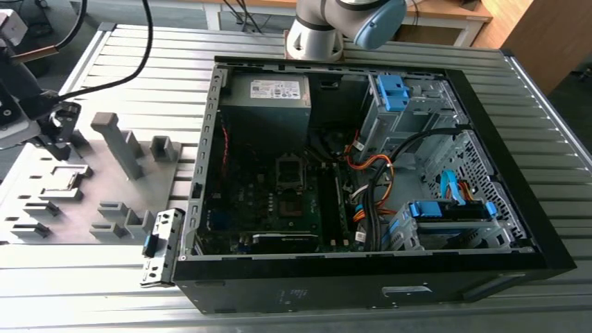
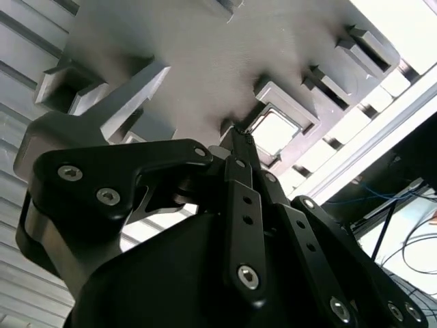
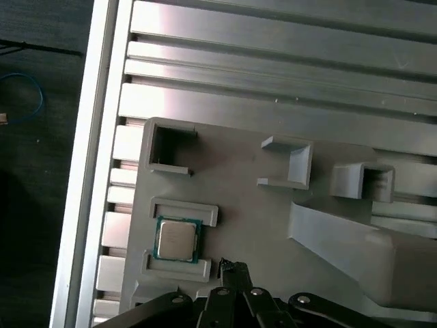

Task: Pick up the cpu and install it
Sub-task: 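Pick up the cpu and move it towards the insertion slot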

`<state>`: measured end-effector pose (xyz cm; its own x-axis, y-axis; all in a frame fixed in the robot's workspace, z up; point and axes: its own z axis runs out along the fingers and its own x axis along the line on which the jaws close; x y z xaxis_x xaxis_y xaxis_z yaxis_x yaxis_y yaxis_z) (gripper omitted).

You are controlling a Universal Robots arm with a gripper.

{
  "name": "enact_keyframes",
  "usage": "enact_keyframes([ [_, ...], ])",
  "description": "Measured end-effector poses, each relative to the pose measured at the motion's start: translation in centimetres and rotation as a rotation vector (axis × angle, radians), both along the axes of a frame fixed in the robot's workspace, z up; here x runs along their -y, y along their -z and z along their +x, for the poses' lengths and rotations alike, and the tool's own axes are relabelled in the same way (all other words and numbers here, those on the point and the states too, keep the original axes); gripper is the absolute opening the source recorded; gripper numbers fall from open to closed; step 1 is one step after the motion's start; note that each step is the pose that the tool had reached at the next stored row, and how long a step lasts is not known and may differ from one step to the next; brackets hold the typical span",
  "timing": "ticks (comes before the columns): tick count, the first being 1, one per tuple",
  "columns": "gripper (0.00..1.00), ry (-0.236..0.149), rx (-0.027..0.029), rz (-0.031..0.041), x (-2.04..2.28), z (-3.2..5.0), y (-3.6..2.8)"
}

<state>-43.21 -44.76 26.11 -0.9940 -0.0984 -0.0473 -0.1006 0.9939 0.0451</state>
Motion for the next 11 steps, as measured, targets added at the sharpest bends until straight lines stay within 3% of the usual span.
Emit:
enact_keyframes([
  [7, 0.11, 0.012, 0.0000, 0.0000, 0.00, -1.35, 0.16],
  [11, 0.11, 0.022, 0.0002, -0.0019, 0.00, -1.96, 0.71],
])
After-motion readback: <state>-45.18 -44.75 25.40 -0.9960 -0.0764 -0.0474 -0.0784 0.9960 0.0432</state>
